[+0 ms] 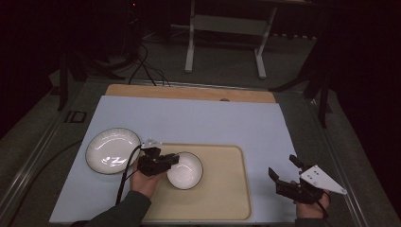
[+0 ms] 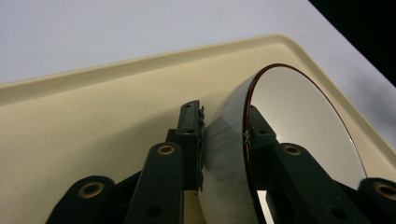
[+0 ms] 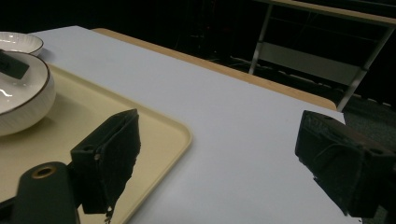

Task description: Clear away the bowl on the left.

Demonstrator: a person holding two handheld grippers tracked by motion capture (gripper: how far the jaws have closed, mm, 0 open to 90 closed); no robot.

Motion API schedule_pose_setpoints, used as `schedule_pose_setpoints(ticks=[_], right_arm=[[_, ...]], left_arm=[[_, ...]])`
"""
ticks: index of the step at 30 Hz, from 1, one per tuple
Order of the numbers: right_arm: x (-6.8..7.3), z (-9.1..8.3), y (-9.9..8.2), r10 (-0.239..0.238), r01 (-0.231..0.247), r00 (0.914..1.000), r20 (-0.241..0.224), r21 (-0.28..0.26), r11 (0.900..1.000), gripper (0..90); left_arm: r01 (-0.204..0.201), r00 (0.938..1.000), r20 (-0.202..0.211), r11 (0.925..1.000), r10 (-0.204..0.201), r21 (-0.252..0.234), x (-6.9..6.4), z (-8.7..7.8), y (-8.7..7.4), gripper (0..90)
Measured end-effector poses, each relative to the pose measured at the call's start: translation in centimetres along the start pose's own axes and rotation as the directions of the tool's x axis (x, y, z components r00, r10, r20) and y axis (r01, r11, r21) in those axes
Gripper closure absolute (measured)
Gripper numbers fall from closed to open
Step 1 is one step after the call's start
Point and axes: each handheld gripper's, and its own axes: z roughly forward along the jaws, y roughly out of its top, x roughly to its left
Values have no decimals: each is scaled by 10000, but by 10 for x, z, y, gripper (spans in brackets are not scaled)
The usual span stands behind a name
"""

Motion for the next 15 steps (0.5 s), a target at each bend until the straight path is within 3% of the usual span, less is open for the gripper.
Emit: schedule_pose_setpoints(ticks=[8,15], right_arm=[[0,0,0,-7,7,10000,7,-7,10000,138],[0,0,0,-19,19,10000,5,-7,10000,138]], left_arm=[[63,10000,59,10000,-63,27,0,3,-2,743],[-126,9988,-461,9997,137,229,4,7,-2,770]])
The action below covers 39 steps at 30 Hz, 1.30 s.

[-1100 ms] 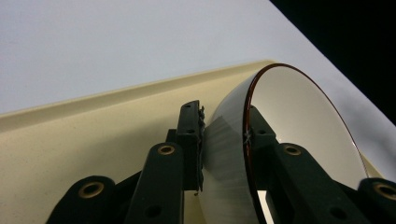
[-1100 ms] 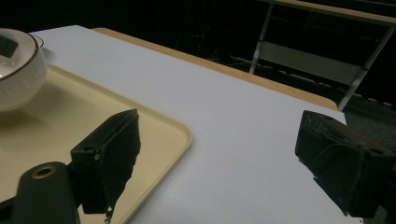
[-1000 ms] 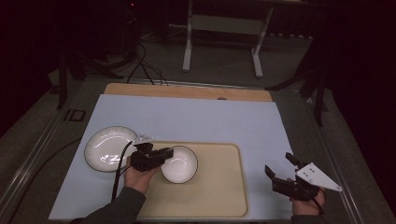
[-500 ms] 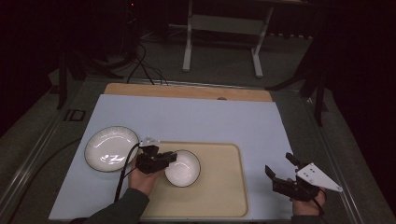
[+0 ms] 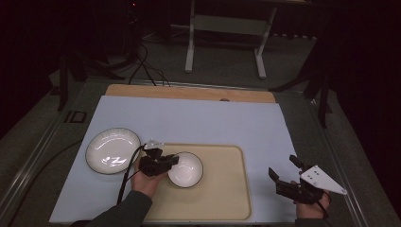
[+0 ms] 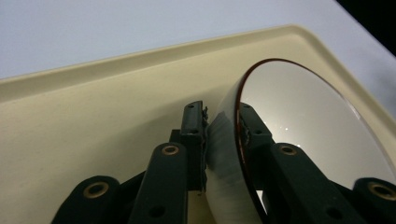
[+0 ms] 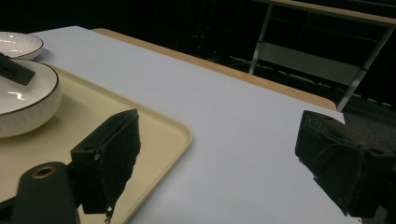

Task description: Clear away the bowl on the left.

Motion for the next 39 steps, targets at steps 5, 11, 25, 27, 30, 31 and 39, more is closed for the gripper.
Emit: schedule_pose_setpoints(ticks=[5,11,25,27,30,31,39], right_arm=[[0,0,0,18,-18,10000,5,12,10000,138],[0,0,0,25,-25,10000,8,15,10000,137],[0,0,0,26,-26,10000,-2,-11,10000,137],[0,0,0,24,-24,10000,-1,-10,10000,138],[0,0,0,26,-26,10000,3,-11,10000,138],[0,0,0,30,-29,10000,9,-14,10000,138],[0,-1,0,28,-28,10000,18,-24,10000,138]], left_arm=[[-35,9994,-337,9998,41,175,1,1,0,766],[-215,9984,-530,9998,216,24,1,-2,2,725],[-590,9925,-1098,9974,543,-403,-1,-16,8,535],[-644,9920,-1111,9971,594,-415,-1,-18,9,519],[-725,9915,-1121,9961,666,-500,-2,-21,10,496],[-793,9903,-1185,9952,721,-569,-3,-24,10,472],[-1248,9828,-1491,9869,1089,-1022,0,-38,13,400]])
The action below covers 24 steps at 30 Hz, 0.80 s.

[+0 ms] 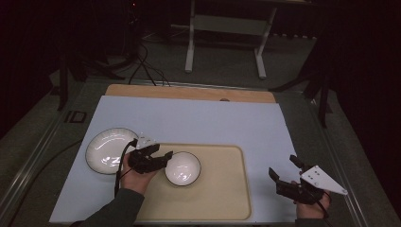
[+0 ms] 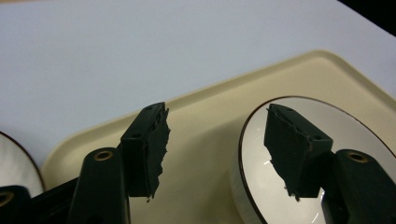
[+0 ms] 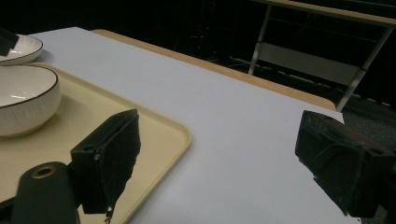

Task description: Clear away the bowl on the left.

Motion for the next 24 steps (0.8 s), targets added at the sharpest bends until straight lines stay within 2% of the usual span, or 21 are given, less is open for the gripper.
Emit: schedule_pose_setpoints(ticks=[10,12,15,16,19,22,24], right_arm=[[0,0,0,3,-3,10000,11,-21,10000,138],[0,0,0,2,-2,10000,13,-25,10000,137],[0,0,0,8,-8,10000,18,-35,10000,138],[-1,-1,0,8,-8,10000,19,-36,10000,138],[-1,-1,0,40,-40,10000,12,-43,10000,138],[-1,-2,0,76,-76,10000,28,-73,9999,138],[-1,-2,0,81,-81,10000,27,-60,9999,137]], left_arm=[[-1,9996,-265,9984,-14,-566,11,-17,4,362],[-41,9986,-524,9972,2,-743,17,-24,5,358],[-93,9975,-702,9962,32,-861,23,-29,6,351],[-122,9966,-823,9943,34,-1061,28,-35,6,350],[-163,9951,-991,9918,36,-1270,35,-41,6,349],[-326,9906,-1360,9865,106,-1606,47,-54,4,344],[-342,9897,-1430,9854,101,-1668,51,-57,4,340]])
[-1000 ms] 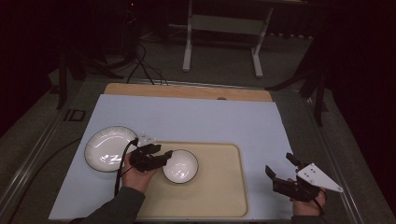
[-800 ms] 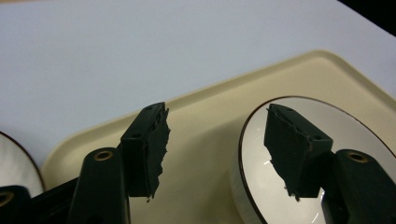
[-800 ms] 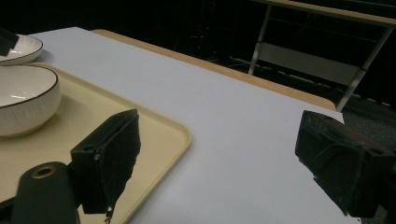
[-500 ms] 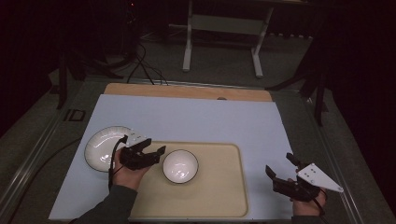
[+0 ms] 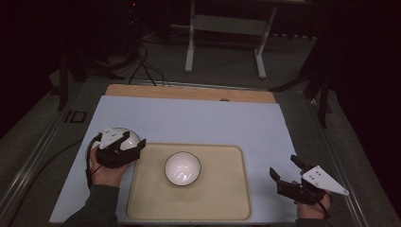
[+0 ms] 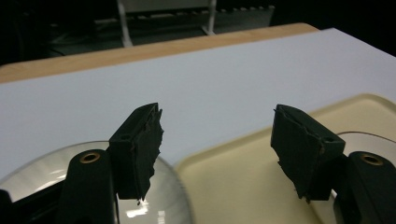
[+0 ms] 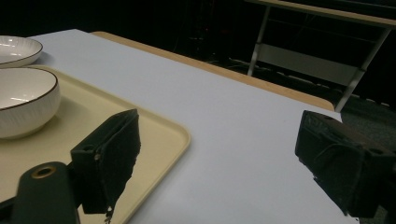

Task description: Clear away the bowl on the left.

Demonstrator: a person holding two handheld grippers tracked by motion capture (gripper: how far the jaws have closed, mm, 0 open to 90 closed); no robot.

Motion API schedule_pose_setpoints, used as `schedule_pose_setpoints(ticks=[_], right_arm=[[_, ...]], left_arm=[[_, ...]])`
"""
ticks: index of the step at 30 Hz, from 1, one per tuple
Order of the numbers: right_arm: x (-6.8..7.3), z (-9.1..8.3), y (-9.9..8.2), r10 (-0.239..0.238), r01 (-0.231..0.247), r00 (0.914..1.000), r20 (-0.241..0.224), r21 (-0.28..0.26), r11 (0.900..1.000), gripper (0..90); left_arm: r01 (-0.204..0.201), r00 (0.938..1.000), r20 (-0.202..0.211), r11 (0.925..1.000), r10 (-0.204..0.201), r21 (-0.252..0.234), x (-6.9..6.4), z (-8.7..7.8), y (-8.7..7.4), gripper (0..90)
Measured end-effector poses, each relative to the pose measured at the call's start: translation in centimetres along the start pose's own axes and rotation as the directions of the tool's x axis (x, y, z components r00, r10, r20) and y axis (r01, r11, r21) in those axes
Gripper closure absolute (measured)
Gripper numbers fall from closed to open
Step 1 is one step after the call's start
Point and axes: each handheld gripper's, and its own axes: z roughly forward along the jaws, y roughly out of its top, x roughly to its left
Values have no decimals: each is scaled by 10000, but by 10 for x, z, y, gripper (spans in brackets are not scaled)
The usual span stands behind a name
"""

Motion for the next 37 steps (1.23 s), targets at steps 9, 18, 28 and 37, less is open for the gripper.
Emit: schedule_pose_setpoints(ticks=[9,18,28,37], right_arm=[[0,0,0,0,0,10000,-13,20,10000,138],[0,0,0,-9,9,10000,-14,24,10000,137],[0,1,0,-60,60,10000,-27,81,9999,137],[0,2,-1,-18,18,10000,-60,121,9999,138]], left_arm=[[392,9979,-488,9977,-419,-545,34,-14,-6,339],[478,9922,-1102,9938,-588,-1005,56,-23,-15,338],[828,9856,-1377,9901,-982,-1137,71,-24,-22,336],[797,9848,-1446,9902,-961,-1147,71,-22,-22,334]])
